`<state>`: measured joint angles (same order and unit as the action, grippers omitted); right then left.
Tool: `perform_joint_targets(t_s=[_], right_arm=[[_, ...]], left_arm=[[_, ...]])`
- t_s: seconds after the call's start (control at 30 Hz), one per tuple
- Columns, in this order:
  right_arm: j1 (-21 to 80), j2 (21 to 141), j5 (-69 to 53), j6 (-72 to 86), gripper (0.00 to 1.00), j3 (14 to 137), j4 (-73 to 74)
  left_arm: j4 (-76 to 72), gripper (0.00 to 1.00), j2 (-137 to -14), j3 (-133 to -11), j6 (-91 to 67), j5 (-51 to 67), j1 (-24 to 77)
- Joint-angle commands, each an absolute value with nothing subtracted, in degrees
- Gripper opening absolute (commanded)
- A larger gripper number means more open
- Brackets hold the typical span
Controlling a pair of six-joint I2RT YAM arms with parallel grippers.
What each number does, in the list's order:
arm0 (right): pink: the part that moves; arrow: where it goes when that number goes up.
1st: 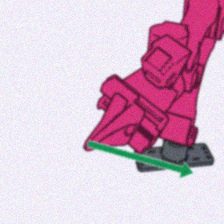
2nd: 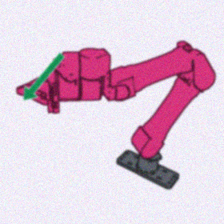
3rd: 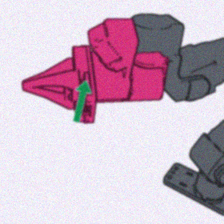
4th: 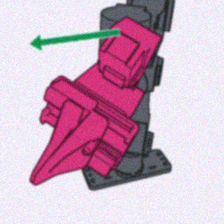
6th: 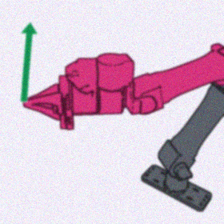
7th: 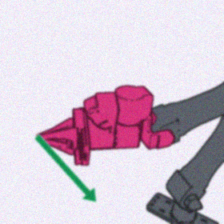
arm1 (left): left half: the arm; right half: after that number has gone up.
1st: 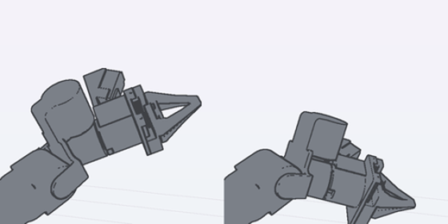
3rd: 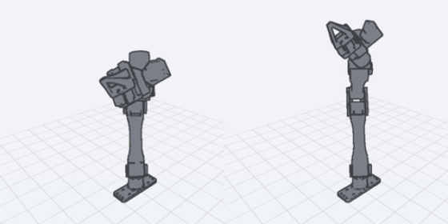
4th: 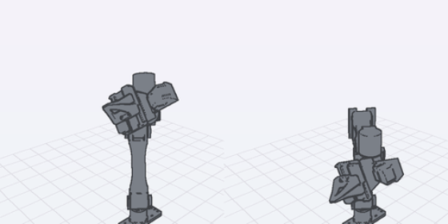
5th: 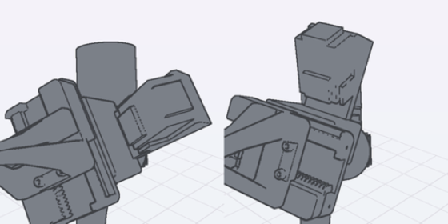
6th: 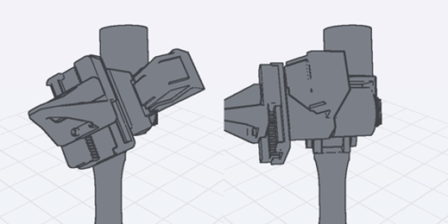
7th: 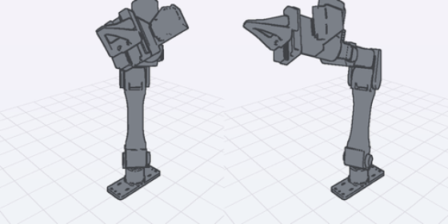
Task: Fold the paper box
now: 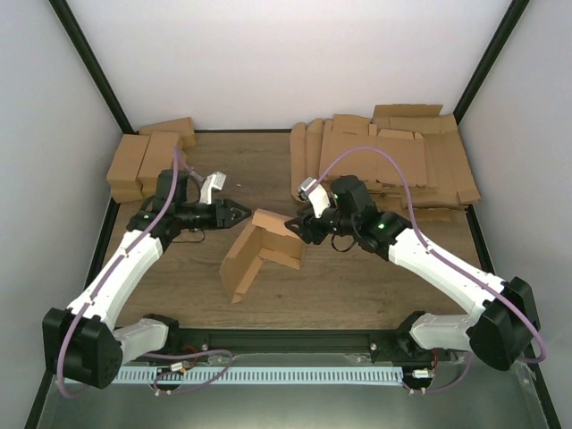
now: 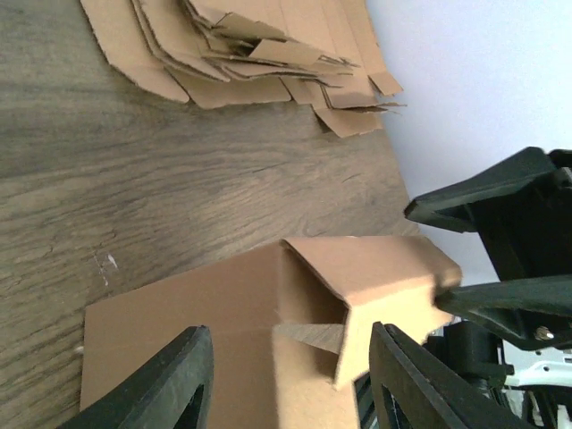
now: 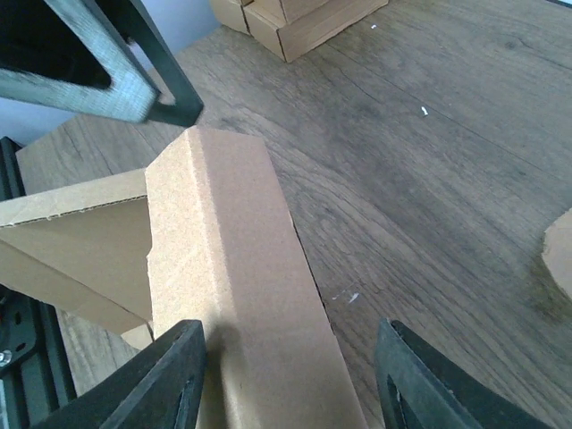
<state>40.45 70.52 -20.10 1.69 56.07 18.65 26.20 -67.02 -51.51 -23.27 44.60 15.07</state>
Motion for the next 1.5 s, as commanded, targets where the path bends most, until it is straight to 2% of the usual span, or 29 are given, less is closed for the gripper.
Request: perform_joint_targets(t_s=[0.0,0.17,0.27,0.37,0.57,0.73,1.07,1.47], right_arm=[[41.5,70.4,-16.7,-0.3,0.53,57.0,21.0],[41.8,70.3,-16.8,-0.5,0.57,57.2,20.6],[42.3,70.5,-17.5,-1.4,0.63,57.9,20.6],[43.8,71.8,-16.2,-3.2,0.63,59.6,22.0],[47.5,75.3,-8.6,-5.1,0.61,62.3,26.1],[48.9,76.9,-5.0,-5.8,0.59,63.2,27.3],[50.2,79.2,-1.3,-5.4,0.45,64.5,27.8],[54.5,78.9,8.5,-6.3,0.47,63.4,26.5]], left_arm=[[29.9,0.51,-64.1,-53.3,-21.0,43.2,15.4],[30.7,0.50,-62.7,-51.7,-20.5,45.6,15.3],[32.4,0.57,-62.0,-50.9,-18.6,45.1,15.5],[34.4,0.57,-62.7,-50.3,-16.7,44.1,15.6],[34.9,0.46,-64.6,-48.9,-15.9,44.0,15.8],[35.3,0.43,-65.0,-49.1,-15.1,43.6,16.1],[35.8,0.42,-63.9,-49.8,-14.9,44.2,16.2],[39.9,0.31,-65.0,-50.4,-12.8,39.4,16.3]])
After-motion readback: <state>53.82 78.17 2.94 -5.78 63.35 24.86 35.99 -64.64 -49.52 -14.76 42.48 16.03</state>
